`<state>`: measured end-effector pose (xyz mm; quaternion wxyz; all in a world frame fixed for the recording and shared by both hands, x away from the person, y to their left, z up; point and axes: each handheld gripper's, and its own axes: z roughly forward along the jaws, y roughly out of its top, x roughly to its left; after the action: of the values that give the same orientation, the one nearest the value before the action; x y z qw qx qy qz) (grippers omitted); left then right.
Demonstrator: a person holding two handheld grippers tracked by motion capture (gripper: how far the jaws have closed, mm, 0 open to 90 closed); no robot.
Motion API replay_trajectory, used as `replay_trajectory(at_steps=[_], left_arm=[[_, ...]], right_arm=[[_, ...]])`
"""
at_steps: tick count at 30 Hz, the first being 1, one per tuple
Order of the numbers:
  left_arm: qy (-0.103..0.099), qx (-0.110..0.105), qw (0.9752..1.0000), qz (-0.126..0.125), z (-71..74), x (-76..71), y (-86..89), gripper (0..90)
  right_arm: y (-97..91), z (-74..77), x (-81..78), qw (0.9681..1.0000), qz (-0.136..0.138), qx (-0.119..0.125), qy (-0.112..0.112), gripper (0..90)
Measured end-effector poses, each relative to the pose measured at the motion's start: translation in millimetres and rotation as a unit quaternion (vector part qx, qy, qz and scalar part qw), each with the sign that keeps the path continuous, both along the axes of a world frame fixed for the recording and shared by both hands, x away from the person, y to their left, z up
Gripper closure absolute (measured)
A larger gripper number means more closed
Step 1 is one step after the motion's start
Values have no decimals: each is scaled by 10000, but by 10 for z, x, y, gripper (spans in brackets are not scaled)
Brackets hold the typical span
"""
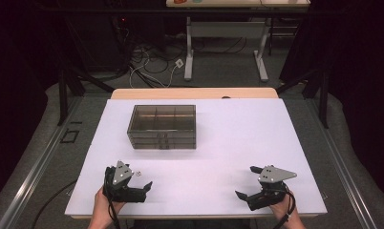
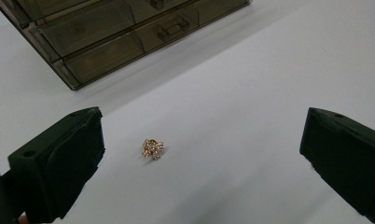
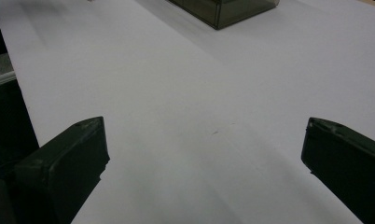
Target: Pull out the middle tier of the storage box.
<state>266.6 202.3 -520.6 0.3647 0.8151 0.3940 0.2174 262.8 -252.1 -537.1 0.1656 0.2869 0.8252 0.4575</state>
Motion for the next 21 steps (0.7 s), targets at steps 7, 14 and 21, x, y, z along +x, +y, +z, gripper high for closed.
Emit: replay_trajectory(at_steps=[7, 14, 21], left_arm=[[89, 25, 9999, 44, 52, 60, -16, 0], [160, 15, 9999, 9, 52, 113, -48, 0], [309, -6, 9995, 6, 59, 173, -83, 0]], right_arm=[[16, -15, 7, 10000, 15, 11, -10, 0], [13, -6, 8, 10000, 30, 4, -22, 0], [8, -9, 8, 10000, 27, 2, -22, 0]])
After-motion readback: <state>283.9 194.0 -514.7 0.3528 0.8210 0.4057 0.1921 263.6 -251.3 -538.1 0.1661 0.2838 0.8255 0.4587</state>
